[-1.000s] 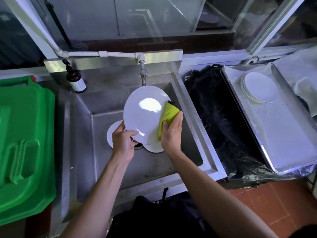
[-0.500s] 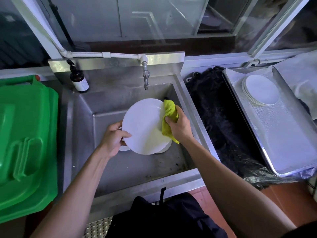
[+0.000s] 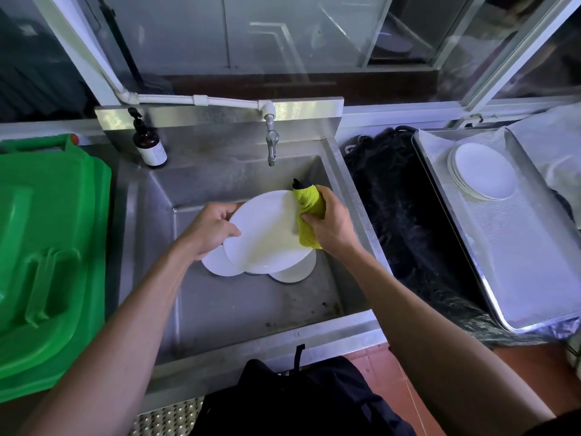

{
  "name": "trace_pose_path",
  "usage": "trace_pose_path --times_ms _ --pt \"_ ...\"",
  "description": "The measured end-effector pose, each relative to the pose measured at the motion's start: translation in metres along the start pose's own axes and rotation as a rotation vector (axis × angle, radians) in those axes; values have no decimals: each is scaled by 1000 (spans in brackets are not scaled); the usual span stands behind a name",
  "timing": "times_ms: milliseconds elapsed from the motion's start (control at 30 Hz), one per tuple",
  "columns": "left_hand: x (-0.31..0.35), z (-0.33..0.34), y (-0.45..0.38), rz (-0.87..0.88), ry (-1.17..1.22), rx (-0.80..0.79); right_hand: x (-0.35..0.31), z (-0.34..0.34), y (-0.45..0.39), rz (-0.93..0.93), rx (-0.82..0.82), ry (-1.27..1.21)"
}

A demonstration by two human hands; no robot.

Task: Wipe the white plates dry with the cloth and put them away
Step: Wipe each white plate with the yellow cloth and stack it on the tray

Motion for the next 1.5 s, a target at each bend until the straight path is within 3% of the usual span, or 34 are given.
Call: trace_pose_path --times_ms 133,367,533,600,733,1067,1233,1333,1500 --pt "-5 1 -1 -10 -8 67 -4 -8 5 -51 98 -1" --pt "-17 16 2 -48 256 330 -25 -27 23 -247 268 33" --pt "-60 30 26 -297 818 324 -33 -42 31 -299 356 53" --pt "-68 43 31 -404 889 257 -38 -42 33 -326 376 70" --pt "-51 57 24 -423 1006 168 -40 -30 36 -390 355 130" --pt "-30 34 20 -374 1169 435 -40 0 49 -526 291 254" --pt "-37 18 22 -313 1071 521 -26 8 47 -570 180 343" --pt "-35 10 21 -228 1013 503 -22 10 44 -523 102 353" --pt "-34 5 23 -147 951 508 -21 14 35 -150 4 74"
Point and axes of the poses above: each hand's wrist, its own y-axis away from the middle knuckle, its own z-axis out of the palm, x = y × z, the point moved 8 cm from there along -y, towards the middle knuckle, and after that the axes turned 9 degrees about z, right-handed, at the moved point
